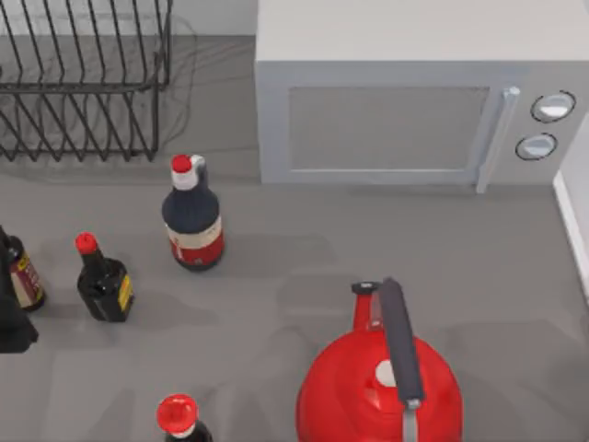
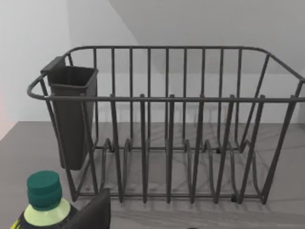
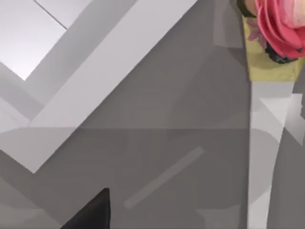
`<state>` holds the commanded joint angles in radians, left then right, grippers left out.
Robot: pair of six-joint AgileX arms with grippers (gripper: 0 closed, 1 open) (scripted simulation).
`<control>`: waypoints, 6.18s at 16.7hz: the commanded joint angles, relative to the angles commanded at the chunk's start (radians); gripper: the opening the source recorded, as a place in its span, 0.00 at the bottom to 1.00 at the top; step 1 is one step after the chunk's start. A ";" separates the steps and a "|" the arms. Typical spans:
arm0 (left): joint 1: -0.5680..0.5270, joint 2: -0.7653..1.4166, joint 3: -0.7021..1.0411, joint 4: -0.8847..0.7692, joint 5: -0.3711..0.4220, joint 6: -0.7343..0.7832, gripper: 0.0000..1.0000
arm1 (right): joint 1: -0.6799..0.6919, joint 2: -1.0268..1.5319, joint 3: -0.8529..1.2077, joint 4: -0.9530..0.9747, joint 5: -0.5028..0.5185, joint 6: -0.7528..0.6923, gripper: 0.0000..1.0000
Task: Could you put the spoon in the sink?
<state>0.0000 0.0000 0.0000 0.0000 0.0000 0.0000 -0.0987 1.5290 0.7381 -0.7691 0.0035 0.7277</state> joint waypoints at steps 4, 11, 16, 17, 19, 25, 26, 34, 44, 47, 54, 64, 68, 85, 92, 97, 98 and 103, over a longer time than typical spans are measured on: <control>0.000 0.000 0.000 0.000 0.000 0.000 1.00 | 0.000 0.081 -0.089 0.166 0.000 0.002 1.00; 0.000 0.000 0.000 0.000 0.000 0.000 1.00 | 0.000 0.093 -0.101 0.187 0.000 0.002 0.85; 0.000 0.000 0.000 0.000 0.000 0.000 1.00 | 0.000 0.093 -0.101 0.187 0.000 0.002 0.47; 0.000 0.000 0.000 0.000 0.000 0.000 1.00 | 0.000 0.093 -0.101 0.187 0.000 0.002 0.40; 0.000 0.000 0.000 0.000 0.000 0.000 1.00 | 0.000 0.093 -0.101 0.187 0.000 0.002 0.25; 0.000 0.000 0.000 0.000 0.000 0.000 1.00 | 0.000 0.093 -0.101 0.187 0.000 0.002 0.00; 0.000 0.000 0.000 0.000 0.000 0.000 1.00 | 0.000 0.093 -0.101 0.187 0.000 0.002 0.00; 0.000 0.000 0.000 0.000 0.000 0.000 1.00 | 0.004 0.010 -0.026 0.059 0.018 -0.002 0.00; 0.000 0.000 0.000 0.000 0.000 0.000 1.00 | 0.000 -0.148 0.219 -0.355 0.018 -0.012 0.00; 0.000 0.000 0.000 0.000 0.000 0.000 1.00 | 0.000 -0.149 0.220 -0.356 0.018 -0.012 0.00; 0.000 0.000 0.000 0.000 0.000 0.000 1.00 | -0.008 -0.010 0.374 -0.414 0.018 -0.002 0.00; 0.000 0.000 0.000 0.000 0.000 0.000 1.00 | -0.036 0.677 1.349 -0.729 0.019 -0.012 0.00; 0.000 0.000 0.000 0.000 0.000 0.000 1.00 | -0.048 0.941 1.759 -0.842 0.019 -0.028 0.00; 0.000 0.000 0.000 0.000 0.000 0.000 1.00 | -0.056 1.181 2.086 -0.879 0.017 -0.052 0.00; 0.000 0.000 0.000 0.000 0.000 0.000 1.00 | -0.056 1.076 1.729 -0.653 0.016 -0.054 0.00; 0.000 0.000 0.000 0.000 0.000 0.000 1.00 | -0.057 1.059 1.681 -0.612 0.015 -0.053 0.00; 0.000 0.000 0.000 0.000 0.000 0.000 1.00 | -0.057 1.059 1.681 -0.612 0.015 -0.053 0.00; 0.000 0.000 0.000 0.000 0.000 0.000 1.00 | -0.057 1.059 1.681 -0.612 0.015 -0.053 0.38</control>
<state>0.0000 0.0000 0.0000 0.0000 0.0000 0.0000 -0.1558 2.5877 2.4189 -1.3813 0.0190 0.6750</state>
